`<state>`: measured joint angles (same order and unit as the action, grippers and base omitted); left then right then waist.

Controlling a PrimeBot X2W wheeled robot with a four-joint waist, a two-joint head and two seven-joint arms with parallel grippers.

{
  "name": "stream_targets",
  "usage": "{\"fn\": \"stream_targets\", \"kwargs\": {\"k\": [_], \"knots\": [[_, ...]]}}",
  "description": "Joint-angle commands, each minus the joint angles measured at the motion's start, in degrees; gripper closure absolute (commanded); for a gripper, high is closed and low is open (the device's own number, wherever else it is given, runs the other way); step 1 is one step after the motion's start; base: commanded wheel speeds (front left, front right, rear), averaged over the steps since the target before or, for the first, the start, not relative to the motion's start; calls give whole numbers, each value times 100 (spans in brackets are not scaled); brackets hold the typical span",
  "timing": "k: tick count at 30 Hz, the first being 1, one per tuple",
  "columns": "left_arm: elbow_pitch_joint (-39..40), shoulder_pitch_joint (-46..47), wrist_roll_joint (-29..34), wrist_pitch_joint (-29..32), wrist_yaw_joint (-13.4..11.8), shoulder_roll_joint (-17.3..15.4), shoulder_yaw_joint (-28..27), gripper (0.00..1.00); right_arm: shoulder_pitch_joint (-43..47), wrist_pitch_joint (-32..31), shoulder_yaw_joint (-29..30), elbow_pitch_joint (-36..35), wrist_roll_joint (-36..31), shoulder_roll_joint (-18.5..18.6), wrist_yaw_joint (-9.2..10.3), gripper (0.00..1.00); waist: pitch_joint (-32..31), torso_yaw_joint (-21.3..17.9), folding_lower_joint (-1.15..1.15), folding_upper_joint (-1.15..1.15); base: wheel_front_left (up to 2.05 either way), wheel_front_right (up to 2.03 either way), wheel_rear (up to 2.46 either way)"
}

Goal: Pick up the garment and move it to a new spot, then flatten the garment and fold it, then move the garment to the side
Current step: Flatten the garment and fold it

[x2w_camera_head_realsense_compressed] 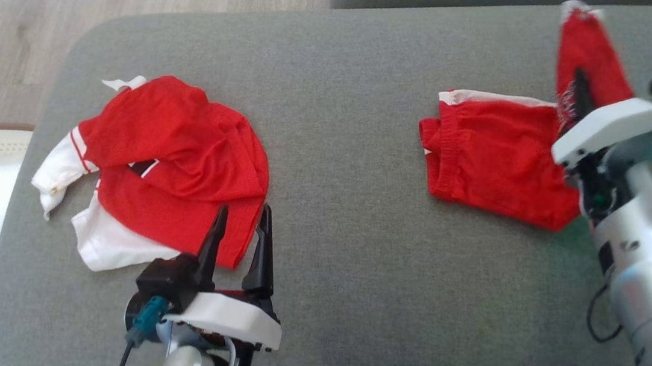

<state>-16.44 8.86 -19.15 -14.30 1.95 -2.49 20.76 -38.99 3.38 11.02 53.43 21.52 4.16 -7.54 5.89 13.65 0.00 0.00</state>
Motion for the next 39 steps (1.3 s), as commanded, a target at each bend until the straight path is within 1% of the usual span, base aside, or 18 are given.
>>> {"fn": "stream_targets", "kwargs": {"k": [1,5,11,17,18,19,21,24,32,36,37,39], "knots": [[162,137,18,-70,-28,-39,-186,0,-10,-39,-264,-261,84,-92,5,100,-34,29,0,0,0,0,0],[147,108,25,-70,-19,-39,-192,0,278,-129,-887,-525,417,-123,5,100,-76,75,0,0,0,0,0],[133,78,28,-70,-24,-39,-176,0,626,-86,-1792,-658,984,-126,5,100,-100,138,0,0,0,0,0],[118,57,37,-70,-40,-39,-217,0,671,96,-2274,-448,1288,-127,5,100,-90,119,0,0,0,0,0],[114,51,38,-70,-42,-39,-224,0,649,144,-2351,-388,1304,-127,5,31,-87,106,0,0,0,0,0],[110,45,41,-70,-42,-39,-230,0,626,180,-2438,-325,1331,-127,5,0,-86,91,0,0,0,0,0],[93,38,50,-70,-37,-39,-235,0,579,243,-2678,-240,1384,-127,5,0,-97,61,0,0,0,0,0],[76,39,55,-70,-43,-39,-239,0,547,266,-3104,-240,1651,-127,5,0,-140,4,0,0,0,0,0],[61,-18,87,-70,-42,-39,-301,0,614,56,-4279,-648,2593,-128,5,0,-339,-208,0,0,0,0,0],[94,-66,61,-70,-55,-39,-341,0,555,162,-4519,-792,2783,-128,5,0,-433,-363,0,0,0,0,0],[94,-66,61,-70,-55,-39,-341,0,555,162,-4519,-792,2783,-128,5,0,-433,-363,0,0,0,0,0],[142,-89,55,-70,-65,-39,-365,0,480,334,-4476,-784,2706,-128,5,0,-492,-486,0,0,0,0,0]]}}
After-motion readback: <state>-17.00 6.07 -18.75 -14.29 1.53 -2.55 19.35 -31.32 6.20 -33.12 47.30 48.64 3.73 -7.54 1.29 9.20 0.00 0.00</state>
